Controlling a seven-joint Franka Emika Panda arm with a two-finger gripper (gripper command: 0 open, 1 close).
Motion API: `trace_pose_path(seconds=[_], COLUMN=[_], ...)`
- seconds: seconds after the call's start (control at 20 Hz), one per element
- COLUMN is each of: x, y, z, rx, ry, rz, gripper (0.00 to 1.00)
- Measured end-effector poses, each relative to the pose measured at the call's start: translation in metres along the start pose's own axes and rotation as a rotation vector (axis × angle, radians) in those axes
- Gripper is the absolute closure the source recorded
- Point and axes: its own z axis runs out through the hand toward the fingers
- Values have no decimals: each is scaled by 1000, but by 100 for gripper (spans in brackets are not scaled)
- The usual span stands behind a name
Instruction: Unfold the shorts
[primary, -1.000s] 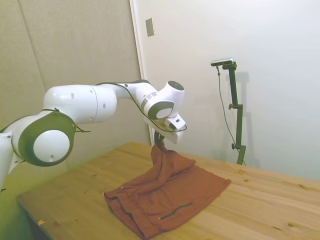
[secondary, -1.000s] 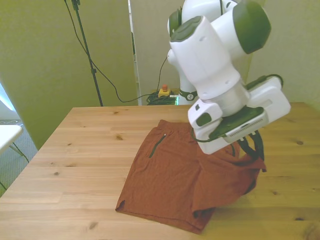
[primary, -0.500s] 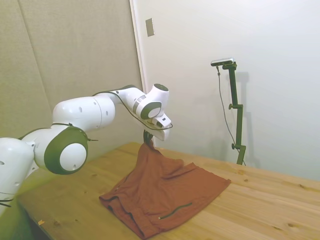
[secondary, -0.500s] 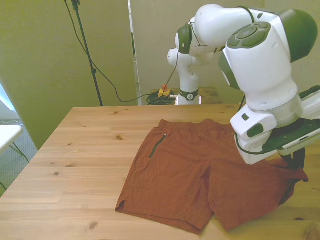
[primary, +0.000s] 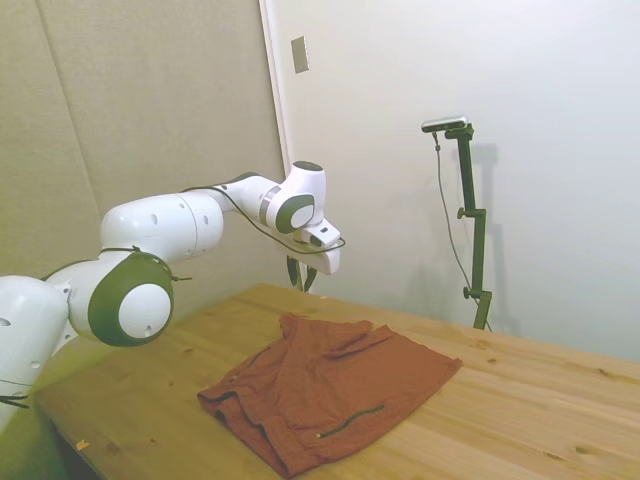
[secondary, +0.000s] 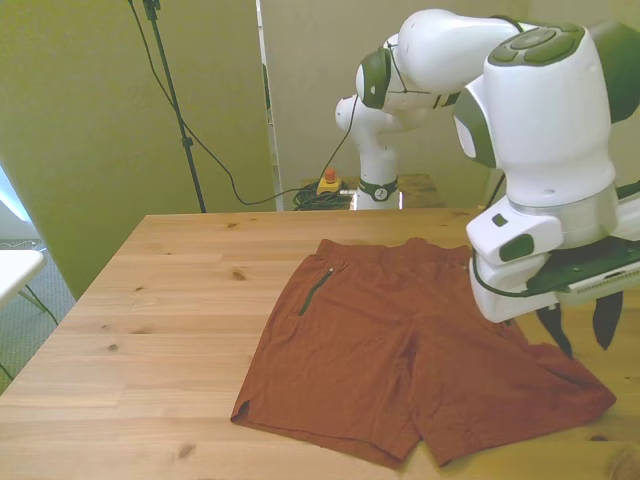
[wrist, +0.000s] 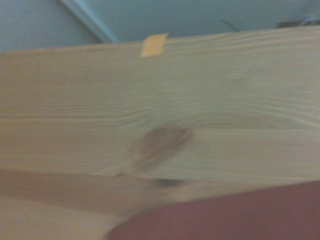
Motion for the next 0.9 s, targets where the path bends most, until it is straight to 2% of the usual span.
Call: trace_pose_path(seconds=[0.2, 0.5, 0.9], x=[16, -13, -92], y=[40, 78, 122], z=[-63, -115, -148], rx=[-111, -110, -84], ry=[156, 138, 103], rz=[12, -53, -114], gripper=[0, 0, 0])
